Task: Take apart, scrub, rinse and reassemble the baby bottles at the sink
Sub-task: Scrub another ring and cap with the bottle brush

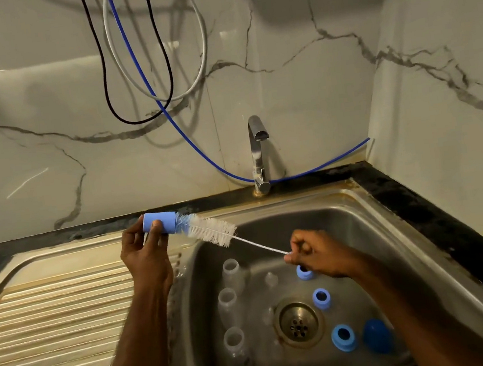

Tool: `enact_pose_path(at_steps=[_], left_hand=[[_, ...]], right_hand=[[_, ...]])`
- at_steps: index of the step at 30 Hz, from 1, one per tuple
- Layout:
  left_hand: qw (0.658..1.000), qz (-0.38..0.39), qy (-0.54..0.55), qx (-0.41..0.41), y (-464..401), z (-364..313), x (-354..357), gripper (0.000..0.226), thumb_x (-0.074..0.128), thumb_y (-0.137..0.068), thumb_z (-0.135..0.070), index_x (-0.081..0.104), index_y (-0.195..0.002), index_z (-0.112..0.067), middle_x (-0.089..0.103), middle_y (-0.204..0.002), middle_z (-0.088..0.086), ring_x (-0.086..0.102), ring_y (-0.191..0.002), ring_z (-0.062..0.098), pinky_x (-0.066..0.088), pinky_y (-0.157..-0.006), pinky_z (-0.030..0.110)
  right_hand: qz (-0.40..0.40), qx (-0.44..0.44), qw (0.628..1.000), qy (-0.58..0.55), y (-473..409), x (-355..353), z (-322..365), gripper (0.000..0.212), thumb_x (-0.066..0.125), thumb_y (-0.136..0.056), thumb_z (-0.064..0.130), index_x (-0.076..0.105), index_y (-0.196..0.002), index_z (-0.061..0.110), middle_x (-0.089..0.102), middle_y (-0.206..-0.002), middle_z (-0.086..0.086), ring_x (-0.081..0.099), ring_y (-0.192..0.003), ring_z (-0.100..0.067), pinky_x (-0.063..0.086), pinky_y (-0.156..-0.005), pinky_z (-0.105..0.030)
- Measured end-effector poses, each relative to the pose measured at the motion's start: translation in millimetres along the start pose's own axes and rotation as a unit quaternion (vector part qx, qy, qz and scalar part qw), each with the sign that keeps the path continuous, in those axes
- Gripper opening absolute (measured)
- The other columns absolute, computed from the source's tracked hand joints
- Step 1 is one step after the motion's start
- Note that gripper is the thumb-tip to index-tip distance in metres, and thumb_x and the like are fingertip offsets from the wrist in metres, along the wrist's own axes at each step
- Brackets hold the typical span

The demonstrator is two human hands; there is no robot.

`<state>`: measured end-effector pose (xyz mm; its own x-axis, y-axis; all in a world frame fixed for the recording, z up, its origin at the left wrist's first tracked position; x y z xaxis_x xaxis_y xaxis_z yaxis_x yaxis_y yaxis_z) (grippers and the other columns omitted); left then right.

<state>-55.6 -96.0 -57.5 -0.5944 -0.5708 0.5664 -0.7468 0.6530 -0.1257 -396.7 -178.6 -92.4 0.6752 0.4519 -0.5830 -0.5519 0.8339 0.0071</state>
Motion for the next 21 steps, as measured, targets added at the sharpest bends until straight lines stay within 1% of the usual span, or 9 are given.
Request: enact_pose_path(at_steps=[3,6,10,14,15,17,18,19,21], left_hand=[[0.987,0.0,-0.141,0.072,3.2,-8.9,3.7,0.029,0.071,-0.091,-0.004,0.062,-0.117,-0.01,0.065,-0.117,0.011,0.069,-0.106,0.02,0.06,-0.092,0.037],[0.965,0.004,-0.226,0.134,10.6,-17.1,15.7,0.036,0.071,-0.091,-0.006,0.061,-0.125,-0.004,0.066,-0.119,0.012,0.068,-0.105,0.018,0.058,-0.086,0.022],[0.936,0.004,-0.282,0.21,17.2,-28.6,25.2,0.038,0.071,-0.091,-0.005,0.059,-0.127,0.0,0.064,-0.12,0.014,0.063,-0.107,0.018,0.053,-0.079,0.008],[0.939,-0.012,-0.267,0.217,19.0,-32.9,22.1,0.039,0.071,-0.091,-0.004,0.059,-0.128,-0.001,0.061,-0.125,0.016,0.062,-0.11,0.017,0.054,-0.079,0.01],[0.942,-0.021,-0.255,0.217,18.4,-34.4,19.7,0.039,0.07,-0.091,-0.001,0.058,-0.128,0.0,0.06,-0.126,0.015,0.061,-0.111,0.017,0.054,-0.08,0.01],[0.951,-0.047,-0.223,0.21,14.5,-37.6,13.2,0.038,0.07,-0.09,0.002,0.06,-0.126,-0.001,0.061,-0.126,0.016,0.062,-0.112,0.019,0.054,-0.083,0.012],[0.956,-0.062,-0.208,0.196,11.7,-37.5,8.8,0.036,0.071,-0.09,0.001,0.061,-0.125,-0.003,0.063,-0.124,0.016,0.064,-0.111,0.02,0.055,-0.086,0.015],[0.964,-0.071,-0.19,0.173,9.6,-35.5,5.2,0.035,0.071,-0.09,0.0,0.061,-0.124,-0.007,0.065,-0.122,0.014,0.066,-0.11,0.022,0.056,-0.09,0.021],[0.985,-0.066,-0.129,0.093,9.6,-22.7,2.5,0.035,0.069,-0.093,-0.004,0.06,-0.126,-0.013,0.065,-0.12,0.009,0.068,-0.108,0.02,0.06,-0.092,0.039]], right_hand=[[-0.081,-0.042,0.995,0.05,0.3,-21.6,6.7,0.019,0.078,-0.085,0.034,0.064,-0.079,0.022,0.067,-0.069,-0.001,0.063,-0.064,-0.016,0.056,-0.067,-0.036],[-0.116,-0.03,0.98,0.16,-3.2,-31.0,1.2,0.013,0.064,-0.094,0.041,0.069,-0.092,0.03,0.068,-0.082,0.009,0.064,-0.078,-0.008,0.056,-0.079,-0.038],[-0.158,-0.061,0.966,0.194,-6.0,-39.4,-0.2,0.017,0.054,-0.1,0.04,0.069,-0.105,0.032,0.068,-0.099,0.013,0.061,-0.093,-0.008,0.049,-0.094,-0.043],[-0.175,-0.078,0.962,0.195,-4.3,-44.5,1.5,0.018,0.056,-0.099,0.042,0.07,-0.105,0.033,0.068,-0.1,0.015,0.061,-0.097,-0.009,0.046,-0.099,-0.046],[-0.186,-0.083,0.959,0.199,-2.6,-48.1,2.0,0.017,0.057,-0.099,0.041,0.07,-0.105,0.032,0.069,-0.099,0.015,0.061,-0.095,-0.009,0.046,-0.098,-0.043],[-0.191,-0.082,0.955,0.211,2.9,-53.7,3.9,0.014,0.059,-0.099,0.035,0.071,-0.102,0.028,0.07,-0.096,0.01,0.059,-0.088,-0.006,0.045,-0.09,-0.024],[-0.185,-0.079,0.956,0.213,5.6,-55.4,4.0,0.013,0.059,-0.1,0.032,0.07,-0.1,0.026,0.069,-0.093,0.008,0.057,-0.083,-0.004,0.041,-0.083,-0.014],[-0.181,-0.077,0.959,0.207,7.6,-56.8,3.0,0.011,0.058,-0.1,0.029,0.068,-0.096,0.027,0.068,-0.089,0.007,0.056,-0.079,-0.001,0.037,-0.077,-0.011],[-0.187,-0.082,0.961,0.187,9.3,-58.9,1.6,0.014,0.057,-0.101,0.026,0.062,-0.088,0.031,0.061,-0.077,0.012,0.056,-0.075,-0.001,0.038,-0.073,-0.017]])
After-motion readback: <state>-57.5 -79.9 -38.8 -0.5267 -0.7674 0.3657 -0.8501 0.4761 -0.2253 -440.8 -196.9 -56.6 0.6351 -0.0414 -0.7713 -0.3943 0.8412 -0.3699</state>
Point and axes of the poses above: each hand's wrist, its own y-axis away from the middle knuckle, its own x-axis out of the palm, z = x × y, the point moved 7 cm from there along -y, towards the middle knuckle
